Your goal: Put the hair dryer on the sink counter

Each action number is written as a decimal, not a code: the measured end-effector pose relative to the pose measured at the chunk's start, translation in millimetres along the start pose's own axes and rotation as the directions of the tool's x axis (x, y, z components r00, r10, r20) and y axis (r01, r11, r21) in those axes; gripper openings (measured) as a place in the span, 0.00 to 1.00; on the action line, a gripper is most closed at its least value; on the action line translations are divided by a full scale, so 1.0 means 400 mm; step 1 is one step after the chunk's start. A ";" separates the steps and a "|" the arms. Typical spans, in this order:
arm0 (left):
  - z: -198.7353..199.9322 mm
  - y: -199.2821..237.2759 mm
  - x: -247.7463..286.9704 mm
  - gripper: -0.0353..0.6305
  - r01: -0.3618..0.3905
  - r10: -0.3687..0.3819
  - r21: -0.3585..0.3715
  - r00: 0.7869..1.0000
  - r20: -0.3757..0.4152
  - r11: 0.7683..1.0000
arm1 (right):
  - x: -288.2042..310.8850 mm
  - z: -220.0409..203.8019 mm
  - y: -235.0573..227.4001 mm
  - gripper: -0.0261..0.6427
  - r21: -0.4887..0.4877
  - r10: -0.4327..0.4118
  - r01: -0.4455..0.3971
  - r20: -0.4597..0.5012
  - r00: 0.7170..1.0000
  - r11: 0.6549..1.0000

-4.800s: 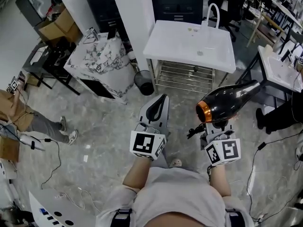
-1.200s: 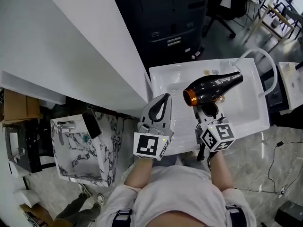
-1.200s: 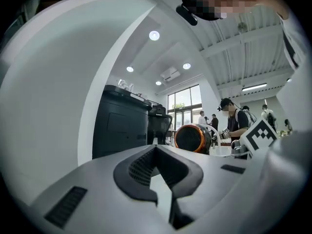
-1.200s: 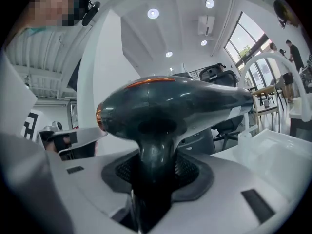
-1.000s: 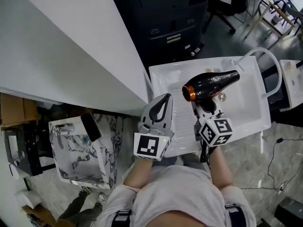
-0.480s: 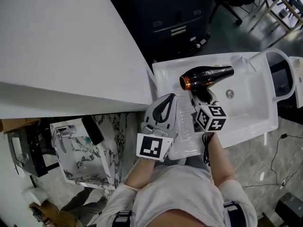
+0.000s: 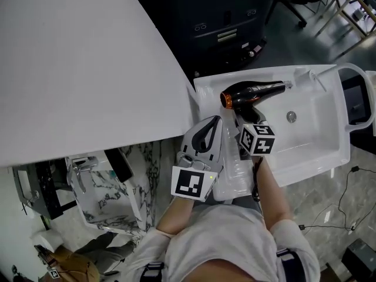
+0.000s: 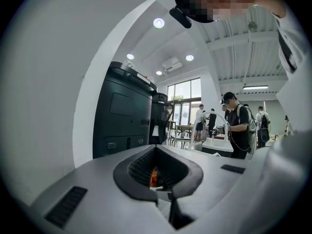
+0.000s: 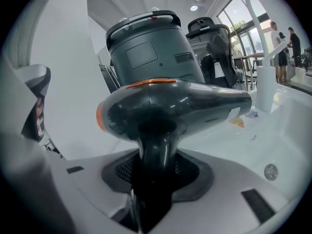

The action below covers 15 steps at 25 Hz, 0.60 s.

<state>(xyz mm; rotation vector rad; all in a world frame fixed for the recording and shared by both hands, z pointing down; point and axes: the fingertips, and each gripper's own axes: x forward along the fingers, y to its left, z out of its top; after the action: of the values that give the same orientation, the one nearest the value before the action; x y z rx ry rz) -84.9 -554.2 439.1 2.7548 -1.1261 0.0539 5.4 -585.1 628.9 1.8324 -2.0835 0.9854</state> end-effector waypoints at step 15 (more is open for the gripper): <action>-0.007 0.013 0.019 0.07 -0.005 0.005 -0.004 1.000 -0.015 1.000 | 0.065 -0.069 -0.021 0.30 -0.020 -0.021 0.019 -0.121 0.992 1.000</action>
<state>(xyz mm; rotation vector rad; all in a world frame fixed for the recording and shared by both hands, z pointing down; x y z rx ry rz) -83.0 -562.5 443.5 2.7434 -1.1281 0.0719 0.2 -589.8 666.9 1.7349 -1.9930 1.0415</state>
